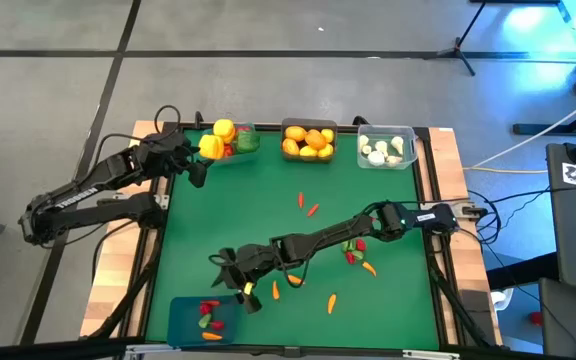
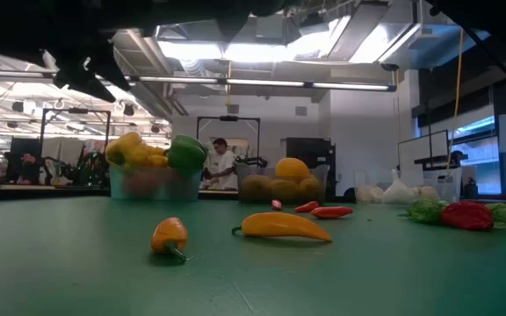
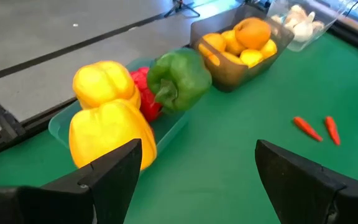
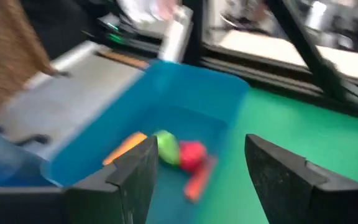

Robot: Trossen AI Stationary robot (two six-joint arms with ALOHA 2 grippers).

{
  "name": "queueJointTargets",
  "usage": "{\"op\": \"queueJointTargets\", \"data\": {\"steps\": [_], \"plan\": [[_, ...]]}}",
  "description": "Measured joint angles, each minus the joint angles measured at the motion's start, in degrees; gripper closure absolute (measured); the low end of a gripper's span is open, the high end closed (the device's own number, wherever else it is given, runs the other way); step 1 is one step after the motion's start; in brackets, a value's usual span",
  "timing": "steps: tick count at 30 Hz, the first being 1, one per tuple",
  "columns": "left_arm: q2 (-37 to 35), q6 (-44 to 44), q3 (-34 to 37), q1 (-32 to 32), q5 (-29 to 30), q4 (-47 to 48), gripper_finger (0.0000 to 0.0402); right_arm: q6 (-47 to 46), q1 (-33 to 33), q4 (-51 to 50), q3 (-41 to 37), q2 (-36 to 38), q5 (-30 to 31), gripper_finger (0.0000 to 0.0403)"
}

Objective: Sort produce into baskets
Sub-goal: Put the orange chili pepper into the dark blue bin

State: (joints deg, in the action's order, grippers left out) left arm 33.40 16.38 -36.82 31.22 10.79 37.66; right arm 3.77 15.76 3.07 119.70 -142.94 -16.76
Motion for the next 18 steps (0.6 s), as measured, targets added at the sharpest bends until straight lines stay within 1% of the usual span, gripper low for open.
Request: {"op": "queueJointTargets", "data": {"steps": [1,3,11,14,18], "plan": [[-0.02,0.00,0.00,0.00,0.02,0.76,0.0093,0.55,-0.32,-2.16,0.00,0.51,2.15,0.0165],[0.00,-0.16,0.00,0.00,0.04,1.85,0.0093,1.05,-1.62,-7.51,0.22,2.08,4.45,0.0164],[0.00,0.17,-0.01,-0.02,0.15,3.07,0.0093,2.51,-9.27,-26.43,0.83,9.87,6.44,0.0164],[-0.02,0.24,0.00,0.00,0.17,3.12,0.0093,5.45,-11.90,-36.23,0.89,13.34,9.97,0.0164],[-0.04,1.12,0.00,-0.01,0.17,3.28,0.0093,8.60,-15.39,-52.22,0.88,14.74,18.78,0.0164]]}}
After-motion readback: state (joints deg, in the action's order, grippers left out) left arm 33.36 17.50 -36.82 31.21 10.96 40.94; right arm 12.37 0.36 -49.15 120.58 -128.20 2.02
